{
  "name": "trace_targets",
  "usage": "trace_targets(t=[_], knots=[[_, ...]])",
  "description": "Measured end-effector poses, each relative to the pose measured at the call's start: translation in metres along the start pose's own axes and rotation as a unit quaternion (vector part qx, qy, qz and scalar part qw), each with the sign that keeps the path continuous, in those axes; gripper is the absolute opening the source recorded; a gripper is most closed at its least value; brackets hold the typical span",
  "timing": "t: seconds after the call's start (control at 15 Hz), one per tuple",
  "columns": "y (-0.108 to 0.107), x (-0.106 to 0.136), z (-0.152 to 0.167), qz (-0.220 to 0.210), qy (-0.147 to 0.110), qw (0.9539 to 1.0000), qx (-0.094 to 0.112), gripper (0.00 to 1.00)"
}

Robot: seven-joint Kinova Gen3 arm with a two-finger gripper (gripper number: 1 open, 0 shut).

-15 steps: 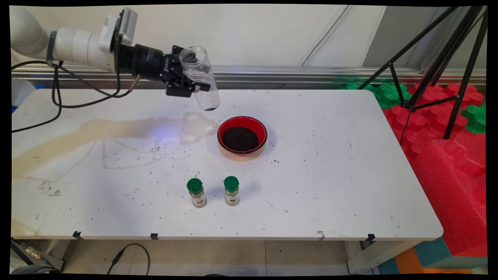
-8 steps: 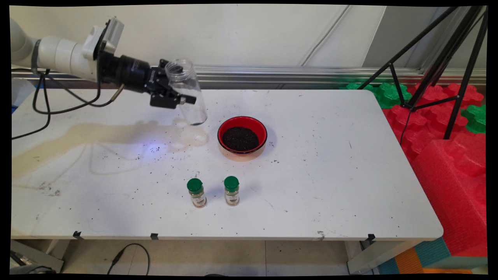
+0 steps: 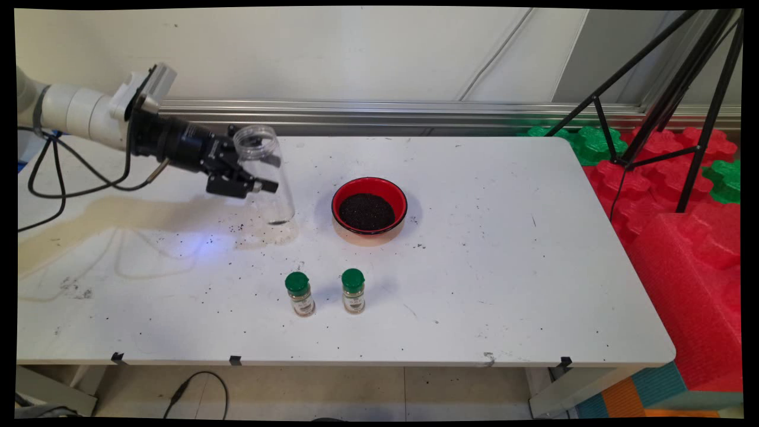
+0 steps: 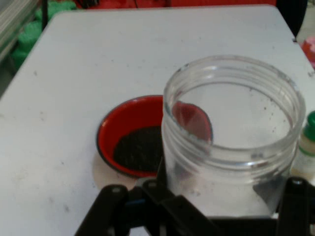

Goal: Place the picked object on the table

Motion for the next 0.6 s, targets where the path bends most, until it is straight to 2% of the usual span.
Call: trace_targets(t=[0.6], knots=[[0.017,-0.034,0.009,-0.006,-0.025,0.9994,-0.023,0.00]])
